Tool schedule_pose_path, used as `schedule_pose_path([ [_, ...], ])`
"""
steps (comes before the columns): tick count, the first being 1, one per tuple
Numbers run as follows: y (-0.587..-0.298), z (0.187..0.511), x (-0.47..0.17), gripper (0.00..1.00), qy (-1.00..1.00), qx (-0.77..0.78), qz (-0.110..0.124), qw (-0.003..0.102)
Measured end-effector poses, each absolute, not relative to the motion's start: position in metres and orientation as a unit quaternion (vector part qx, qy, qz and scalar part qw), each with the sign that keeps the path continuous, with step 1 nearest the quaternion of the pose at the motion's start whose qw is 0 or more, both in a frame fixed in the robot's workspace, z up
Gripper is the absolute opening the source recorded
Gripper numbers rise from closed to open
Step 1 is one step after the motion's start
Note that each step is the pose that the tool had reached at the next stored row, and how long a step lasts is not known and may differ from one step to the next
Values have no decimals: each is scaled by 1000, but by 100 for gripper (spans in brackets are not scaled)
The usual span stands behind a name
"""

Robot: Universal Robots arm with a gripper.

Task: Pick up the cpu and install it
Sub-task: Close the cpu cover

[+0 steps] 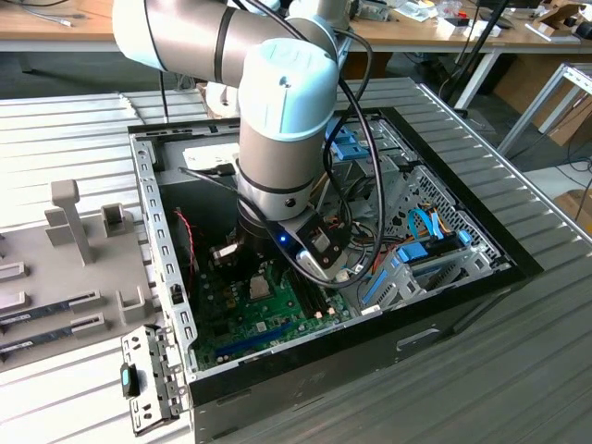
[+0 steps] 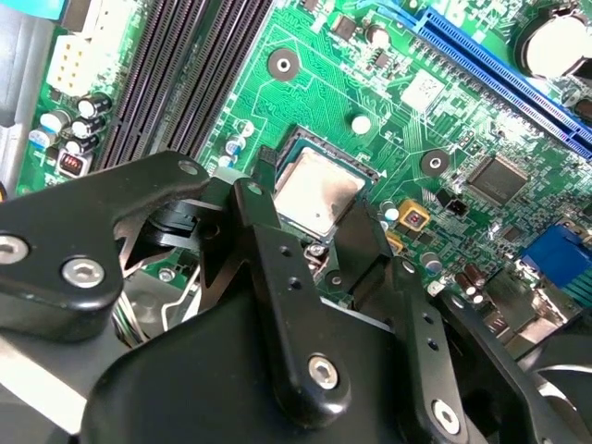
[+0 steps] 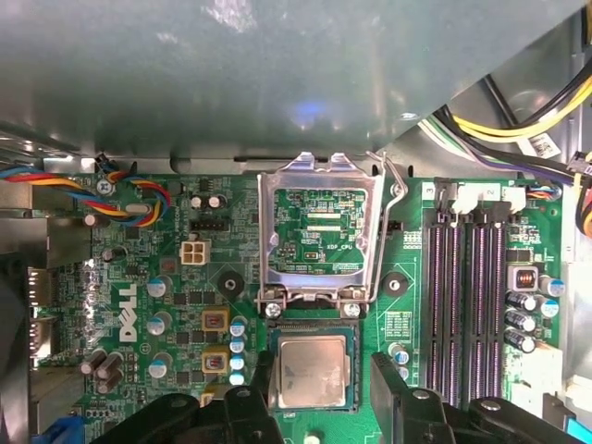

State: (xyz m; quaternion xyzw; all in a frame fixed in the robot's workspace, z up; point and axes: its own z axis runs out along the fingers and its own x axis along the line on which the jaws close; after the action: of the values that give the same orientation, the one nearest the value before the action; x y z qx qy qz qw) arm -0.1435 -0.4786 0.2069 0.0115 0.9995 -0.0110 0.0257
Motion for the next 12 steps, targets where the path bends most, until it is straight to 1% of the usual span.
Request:
schedule_pose_path([
  [12,-476,201,-145,53,1000,12,-10,25],
])
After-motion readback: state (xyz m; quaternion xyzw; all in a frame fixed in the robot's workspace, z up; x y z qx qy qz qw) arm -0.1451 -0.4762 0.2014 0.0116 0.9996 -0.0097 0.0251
